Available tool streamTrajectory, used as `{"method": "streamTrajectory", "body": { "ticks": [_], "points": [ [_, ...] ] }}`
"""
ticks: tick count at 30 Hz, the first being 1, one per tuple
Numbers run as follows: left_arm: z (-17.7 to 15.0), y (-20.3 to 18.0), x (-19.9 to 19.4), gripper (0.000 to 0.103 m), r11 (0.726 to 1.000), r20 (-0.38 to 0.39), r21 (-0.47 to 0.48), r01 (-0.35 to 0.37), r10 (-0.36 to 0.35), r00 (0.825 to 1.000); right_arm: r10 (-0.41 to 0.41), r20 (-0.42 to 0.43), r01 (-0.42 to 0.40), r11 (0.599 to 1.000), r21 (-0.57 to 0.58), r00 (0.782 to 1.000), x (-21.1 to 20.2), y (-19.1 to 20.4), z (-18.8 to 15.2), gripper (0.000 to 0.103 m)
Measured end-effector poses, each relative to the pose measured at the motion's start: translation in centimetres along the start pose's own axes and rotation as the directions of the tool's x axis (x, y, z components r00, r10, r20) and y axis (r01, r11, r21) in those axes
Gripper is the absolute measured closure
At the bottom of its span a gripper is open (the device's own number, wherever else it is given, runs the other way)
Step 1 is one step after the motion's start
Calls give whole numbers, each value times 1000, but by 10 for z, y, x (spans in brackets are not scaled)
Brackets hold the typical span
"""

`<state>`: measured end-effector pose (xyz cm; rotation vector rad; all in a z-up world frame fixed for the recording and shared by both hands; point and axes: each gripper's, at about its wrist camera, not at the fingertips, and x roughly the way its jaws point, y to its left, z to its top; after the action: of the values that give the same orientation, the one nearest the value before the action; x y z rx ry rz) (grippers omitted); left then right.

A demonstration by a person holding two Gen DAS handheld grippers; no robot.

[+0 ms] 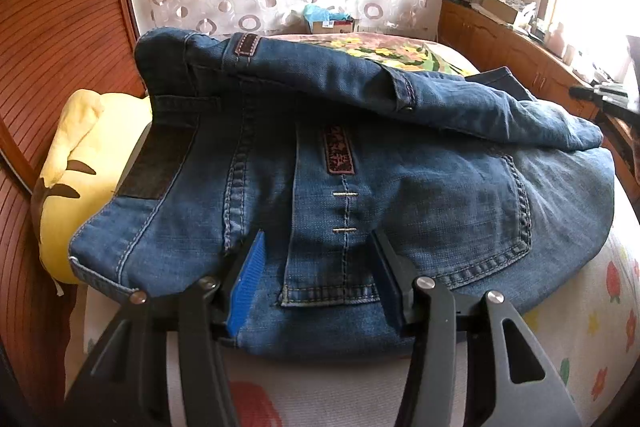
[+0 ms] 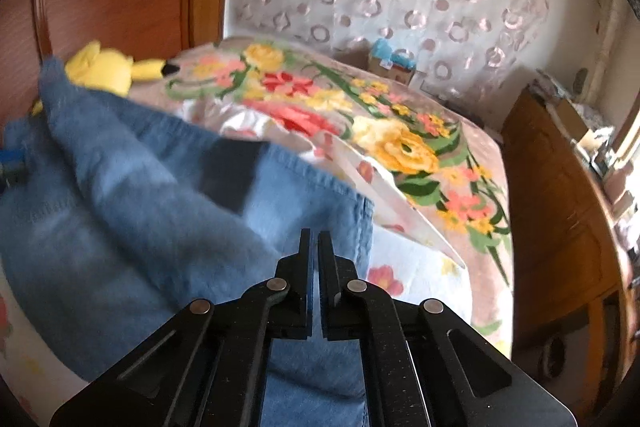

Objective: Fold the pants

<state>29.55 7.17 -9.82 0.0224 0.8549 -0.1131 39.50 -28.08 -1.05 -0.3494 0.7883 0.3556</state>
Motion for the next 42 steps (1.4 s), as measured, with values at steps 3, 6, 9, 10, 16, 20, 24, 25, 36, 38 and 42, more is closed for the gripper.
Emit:
{"method": "streamTrajectory", "body": {
  "ticks": [3, 6, 9, 10, 16, 20, 24, 25, 36, 38, 42],
  "points": [
    [1, -1, 2, 52, 1000, -3, 2, -3, 3, 1000, 34, 13, -34, 999, 3, 999, -4, -1, -1, 103],
    [1, -1, 3, 52, 1000, -7, -2, 2, -2, 1000, 59, 2, -59, 998, -20, 998, -4, 8, -8, 70],
    [1, 0, 3, 52, 1000, -7, -9, 10, -10, 1000, 112, -10, -112, 993, -39, 994, -3, 22, -17, 51],
    [1, 0, 3, 52, 1000, -7, -9, 10, -10, 1000, 126, -25, -127, 991, -52, 992, -2, 27, -19, 51],
    [1, -1, 3, 52, 1000, -7, -10, 11, -11, 1000, 121, -125, -139, 980, -143, 985, 22, 48, -27, 51],
    [1, -1, 3, 52, 1000, -7, -10, 11, -11, 1000, 106, -159, -130, 980, -148, 982, 37, 44, -26, 67],
    [1, -2, 2, 52, 1000, -8, -11, 12, -12, 1000, 94, -167, -121, 980, -160, 981, 44, 38, -13, 103],
    [1, -1, 2, 52, 1000, -8, -11, 12, -12, 1000, 98, -154, -124, 978, -169, 983, 42, 37, -7, 103],
    [1, -1, 2, 52, 1000, -8, -11, 12, -12, 1000, 230, -72, -239, 959, -154, 971, 25, 66, 8, 44],
    [1, -1, 2, 52, 1000, -8, -12, 12, -12, 1000, 265, -79, -275, 946, -174, 961, 25, 80, 5, 40],
    [0, -2, 2, 52, 1000, -8, -10, 11, -11, 1000, 242, -129, -268, 932, -244, 962, 35, 106, 0, 39]
  ]
}}
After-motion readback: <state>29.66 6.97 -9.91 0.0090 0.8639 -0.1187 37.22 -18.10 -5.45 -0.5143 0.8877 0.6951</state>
